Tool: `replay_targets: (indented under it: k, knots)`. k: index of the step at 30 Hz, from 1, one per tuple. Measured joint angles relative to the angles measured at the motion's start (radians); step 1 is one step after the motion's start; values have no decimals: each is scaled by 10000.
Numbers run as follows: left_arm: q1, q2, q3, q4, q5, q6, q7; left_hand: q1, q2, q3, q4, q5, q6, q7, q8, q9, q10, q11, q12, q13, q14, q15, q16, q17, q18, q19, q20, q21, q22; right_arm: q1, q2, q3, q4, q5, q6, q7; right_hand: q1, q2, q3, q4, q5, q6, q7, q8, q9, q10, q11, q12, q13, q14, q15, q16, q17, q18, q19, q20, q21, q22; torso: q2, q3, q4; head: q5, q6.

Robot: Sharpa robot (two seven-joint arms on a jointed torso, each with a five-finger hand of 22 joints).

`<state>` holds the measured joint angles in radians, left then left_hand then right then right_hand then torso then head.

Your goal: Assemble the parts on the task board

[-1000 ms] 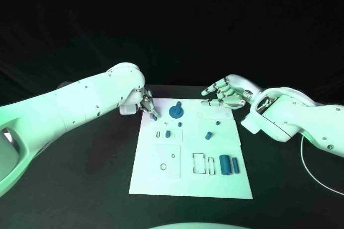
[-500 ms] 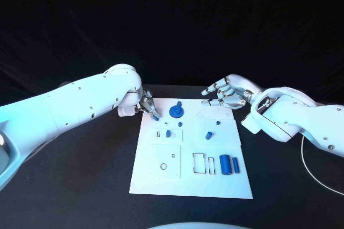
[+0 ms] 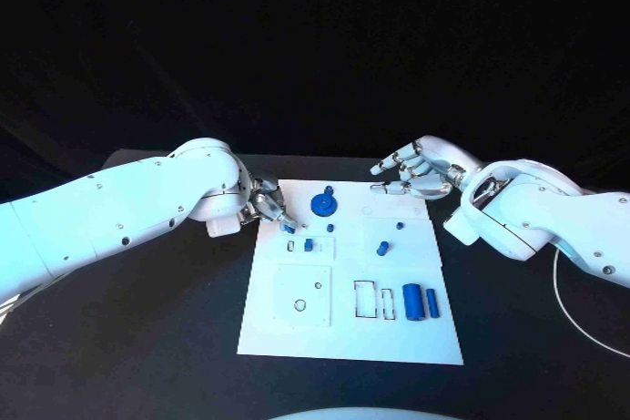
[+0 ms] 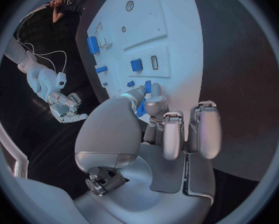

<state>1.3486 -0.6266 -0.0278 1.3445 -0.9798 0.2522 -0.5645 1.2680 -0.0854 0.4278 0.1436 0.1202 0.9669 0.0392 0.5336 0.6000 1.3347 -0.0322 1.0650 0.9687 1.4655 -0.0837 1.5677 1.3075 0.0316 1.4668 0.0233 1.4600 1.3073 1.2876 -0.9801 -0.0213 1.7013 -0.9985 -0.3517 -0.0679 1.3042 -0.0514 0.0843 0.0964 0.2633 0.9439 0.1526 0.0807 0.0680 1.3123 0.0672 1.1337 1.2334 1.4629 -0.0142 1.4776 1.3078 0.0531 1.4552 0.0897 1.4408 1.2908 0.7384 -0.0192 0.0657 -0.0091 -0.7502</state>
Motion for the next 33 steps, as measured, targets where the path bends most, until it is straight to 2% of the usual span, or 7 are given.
replay_targets:
  k: [5, 8, 14, 20, 33]
  knots:
    - [-284, -413, -10, 662, -82, -392, 274, 11, -65, 71, -17, -1, 33, 32, 0, -1, 3, -3, 1, 12, 0, 0, 0, 0, 1, 0, 0, 0, 1, 0, -24, 0, 5, 0, 0, 1, 0, 0, 0, 0, 0, 0, 0, 0, 0, 0, 0, 0, -1, 0, 0, 0, -1, 0, 0, 0, 0, 0, -3, -12, 12, 23, -15]
    - [-444, -524, -19, 786, -194, -511, 386, -12, -88, 86, -32, -2, 33, 33, 0, -1, 4, -3, 1, 12, 0, 0, 0, -1, 1, 0, 0, 0, 0, -1, -30, -1, 6, 8, 0, 3, 0, 0, -15, -15, 0, 0, 0, 0, 0, 0, 0, 0, -1, 0, 0, 0, -1, 0, 0, 0, 0, 0, -11, -18, 21, 27, -31]
    - [-662, -592, -26, 859, -357, -592, 510, -28, -101, 105, -51, -12, 33, 34, -2, -6, 3, -2, 0, 11, 0, 0, 0, -1, 0, 0, 0, 0, 0, -6, -28, -1, -7, 42, 0, 7, 0, 0, -27, -27, 0, 0, 0, 0, 0, 0, 0, 0, -1, 0, 0, 0, -2, 0, 0, 0, 0, 0, -12, -23, 17, 49, -33]
    - [-717, -625, -13, 935, -466, -620, 579, -104, -177, 164, -110, -13, 54, 14, -2, -9, 2, -1, 0, 20, 0, 0, 0, -1, 1, 0, 0, 0, 0, -15, -29, -1, -9, 72, 0, 11, 0, 0, -27, -27, 0, 0, 0, 0, 0, 0, 0, 0, -1, 0, 0, 0, -2, -1, 0, 0, 0, 0, -1, -22, 12, 44, -52]
    - [-739, -652, -9, 984, -677, -691, 565, -102, -174, 197, -88, 20, 69, 0, -49, -20, 13, -13, 0, 32, 0, 1, 0, -2, 1, 0, 1, 0, 0, -23, -40, -1, -6, 108, 0, 15, 0, 0, -27, -27, 0, 0, 0, 0, 0, 0, 0, 0, -2, 0, 0, 0, -4, 0, 0, 0, 0, 0, 0, -10, 7, 37, -101]
